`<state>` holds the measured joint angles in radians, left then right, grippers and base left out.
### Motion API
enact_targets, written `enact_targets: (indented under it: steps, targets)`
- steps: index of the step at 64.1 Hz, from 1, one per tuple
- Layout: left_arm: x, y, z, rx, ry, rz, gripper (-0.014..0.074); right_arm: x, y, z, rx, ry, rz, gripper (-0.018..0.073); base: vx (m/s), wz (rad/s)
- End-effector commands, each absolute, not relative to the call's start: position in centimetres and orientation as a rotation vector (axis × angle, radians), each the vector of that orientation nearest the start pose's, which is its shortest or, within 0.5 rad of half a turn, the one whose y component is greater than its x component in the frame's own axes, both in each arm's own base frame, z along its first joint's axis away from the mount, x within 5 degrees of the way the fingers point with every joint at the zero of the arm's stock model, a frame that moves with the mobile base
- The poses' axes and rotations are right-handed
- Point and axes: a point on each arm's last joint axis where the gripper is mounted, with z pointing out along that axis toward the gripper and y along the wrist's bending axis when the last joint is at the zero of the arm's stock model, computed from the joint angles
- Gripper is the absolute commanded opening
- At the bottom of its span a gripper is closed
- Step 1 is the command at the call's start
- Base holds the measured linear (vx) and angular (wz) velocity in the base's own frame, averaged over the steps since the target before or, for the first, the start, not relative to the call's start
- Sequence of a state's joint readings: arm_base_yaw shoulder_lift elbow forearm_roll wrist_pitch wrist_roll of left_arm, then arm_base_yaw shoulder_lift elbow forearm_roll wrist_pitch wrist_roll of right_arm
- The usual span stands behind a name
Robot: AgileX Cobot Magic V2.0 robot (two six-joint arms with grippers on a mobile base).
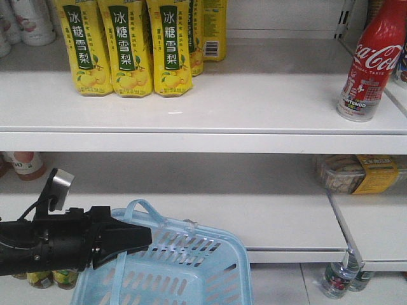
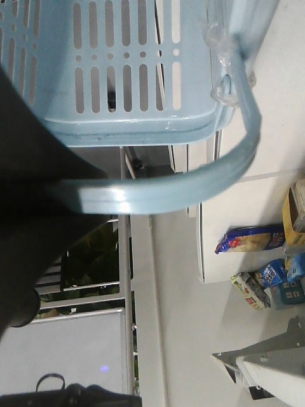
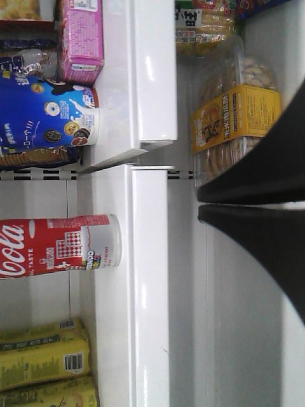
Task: Place coke in basket with both arms
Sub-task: 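Drive closer and stop with the Coca-Cola bottle within reach, then reach the right gripper to the red Coca-Cola bottle and close on its neck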
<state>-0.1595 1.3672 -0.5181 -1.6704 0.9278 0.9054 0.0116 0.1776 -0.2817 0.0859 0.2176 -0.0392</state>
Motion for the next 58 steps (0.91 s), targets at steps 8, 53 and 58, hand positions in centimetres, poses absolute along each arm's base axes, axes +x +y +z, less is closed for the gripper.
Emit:
enact_targets:
  steps: [8, 53, 58]
  targets:
    - [20.8, -11.0, 23.8, -0.212, 2.205, -1.663, -0.0006, 7.8, 0.3, 33.3, 0.006, 1.569, 0.055, -0.0009, 0.00, 0.00]
    - [20.8, -11.0, 23.8, -0.212, 2.205, -1.663, -0.0006, 8.6, 0.2, 33.5, -0.012, 1.577, 0.026, 0.0185, 0.00, 0.00]
    - [20.8, -11.0, 23.8, -0.212, 2.205, -1.663, -0.0006, 8.6, 0.2, 33.5, -0.012, 1.577, 0.026, 0.0258, 0.00, 0.00]
